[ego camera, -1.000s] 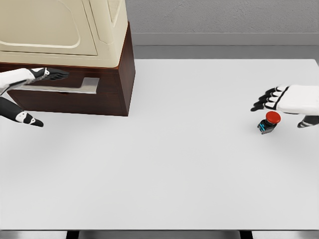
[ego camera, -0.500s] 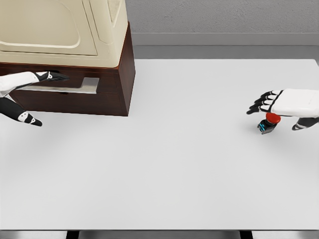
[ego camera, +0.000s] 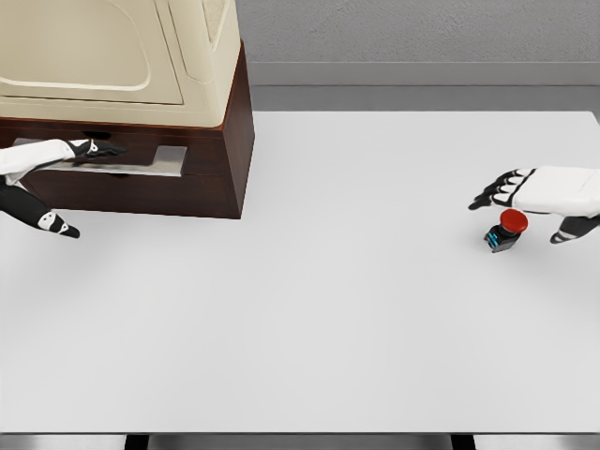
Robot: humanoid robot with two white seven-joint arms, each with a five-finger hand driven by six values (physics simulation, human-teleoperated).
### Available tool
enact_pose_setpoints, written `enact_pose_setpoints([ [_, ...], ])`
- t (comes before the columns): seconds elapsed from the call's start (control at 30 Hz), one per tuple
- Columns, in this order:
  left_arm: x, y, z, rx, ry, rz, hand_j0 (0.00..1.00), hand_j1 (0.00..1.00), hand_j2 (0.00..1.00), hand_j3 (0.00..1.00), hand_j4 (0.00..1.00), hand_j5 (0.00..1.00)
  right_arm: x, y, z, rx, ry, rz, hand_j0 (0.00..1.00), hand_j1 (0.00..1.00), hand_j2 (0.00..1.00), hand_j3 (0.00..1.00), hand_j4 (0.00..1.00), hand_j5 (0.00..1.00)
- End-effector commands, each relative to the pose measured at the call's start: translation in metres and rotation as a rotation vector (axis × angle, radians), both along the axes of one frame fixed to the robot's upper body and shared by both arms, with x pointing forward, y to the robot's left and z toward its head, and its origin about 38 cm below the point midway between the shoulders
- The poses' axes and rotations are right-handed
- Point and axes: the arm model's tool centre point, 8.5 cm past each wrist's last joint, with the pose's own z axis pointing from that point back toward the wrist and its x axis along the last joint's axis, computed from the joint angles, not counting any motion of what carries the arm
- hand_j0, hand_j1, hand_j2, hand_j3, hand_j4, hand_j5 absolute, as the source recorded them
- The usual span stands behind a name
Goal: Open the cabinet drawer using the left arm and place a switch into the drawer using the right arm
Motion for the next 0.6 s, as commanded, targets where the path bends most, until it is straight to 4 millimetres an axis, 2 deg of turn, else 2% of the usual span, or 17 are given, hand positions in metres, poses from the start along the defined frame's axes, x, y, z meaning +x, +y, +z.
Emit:
enact_pose_setpoints([
  [0.0,0.0,0.0,-0.001,0.0,0.003,0.003,1.0,1.0,1.0,1.0,1.0,1.0,0.001,0.002,-0.001,0.009,0.002,-0.001,1.0,1.0,1.0,1.0,1.0,1.0],
  [0.13,0.0,0.0,-0.001,0.0,0.005,0.003,1.0,1.0,1.0,1.0,1.0,1.0,0.001,0.007,-0.001,0.016,-0.002,0.011,1.0,1.0,1.0,1.0,1.0,1.0],
  [0.23,0.0,0.001,-0.004,0.019,0.002,0.003,0.99,0.99,0.99,0.99,0.99,0.99,0.0,0.01,-0.009,0.011,0.02,0.021,1.0,1.0,1.0,1.0,1.0,1.0],
  [0.37,-0.001,0.001,-0.004,0.02,0.003,0.001,0.91,0.91,0.91,0.91,0.91,0.91,0.0,0.009,-0.013,0.009,0.03,0.018,1.0,1.0,1.0,1.0,1.0,1.0],
  [0.57,-0.002,0.0,-0.008,0.022,0.012,-0.003,0.91,0.91,0.91,0.91,0.91,0.91,0.003,0.005,-0.017,0.011,0.039,-0.001,1.0,1.0,1.0,1.0,1.0,1.0],
])
